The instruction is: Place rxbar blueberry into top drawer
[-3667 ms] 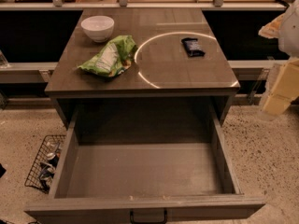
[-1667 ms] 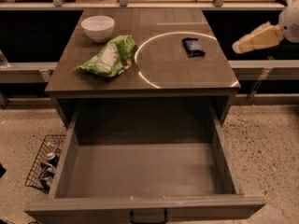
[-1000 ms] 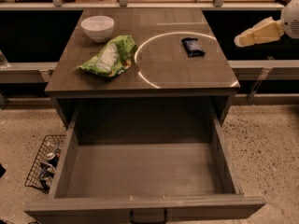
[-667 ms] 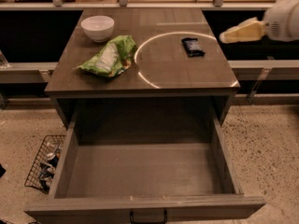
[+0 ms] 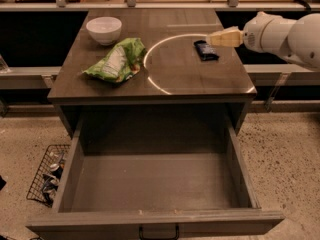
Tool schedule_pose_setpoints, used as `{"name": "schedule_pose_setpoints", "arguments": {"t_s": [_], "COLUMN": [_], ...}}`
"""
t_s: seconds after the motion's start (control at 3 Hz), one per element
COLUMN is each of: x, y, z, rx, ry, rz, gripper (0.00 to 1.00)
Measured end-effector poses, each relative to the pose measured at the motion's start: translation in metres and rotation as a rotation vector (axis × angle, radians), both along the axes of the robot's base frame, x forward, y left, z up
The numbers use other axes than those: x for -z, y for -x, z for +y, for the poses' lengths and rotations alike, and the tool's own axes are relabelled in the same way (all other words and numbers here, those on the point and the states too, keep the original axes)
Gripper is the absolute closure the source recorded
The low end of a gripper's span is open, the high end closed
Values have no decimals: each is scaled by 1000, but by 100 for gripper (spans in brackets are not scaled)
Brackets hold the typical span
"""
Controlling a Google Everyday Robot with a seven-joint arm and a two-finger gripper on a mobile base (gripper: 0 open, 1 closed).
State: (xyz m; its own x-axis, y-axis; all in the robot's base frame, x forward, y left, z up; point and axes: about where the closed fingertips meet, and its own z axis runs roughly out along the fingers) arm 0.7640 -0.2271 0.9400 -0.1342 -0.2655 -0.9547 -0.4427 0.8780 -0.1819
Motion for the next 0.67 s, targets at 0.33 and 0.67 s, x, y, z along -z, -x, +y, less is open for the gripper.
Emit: {"name": "schedule_pose_setpoints", "arguments": {"t_s": [0.33,0.67], "x": [29,58], "y": [-26,-48], "z": [10,28], "rx": [13,0], "ry": [-15,-31], "rz": [36,80], "gripper": [0,0]}}
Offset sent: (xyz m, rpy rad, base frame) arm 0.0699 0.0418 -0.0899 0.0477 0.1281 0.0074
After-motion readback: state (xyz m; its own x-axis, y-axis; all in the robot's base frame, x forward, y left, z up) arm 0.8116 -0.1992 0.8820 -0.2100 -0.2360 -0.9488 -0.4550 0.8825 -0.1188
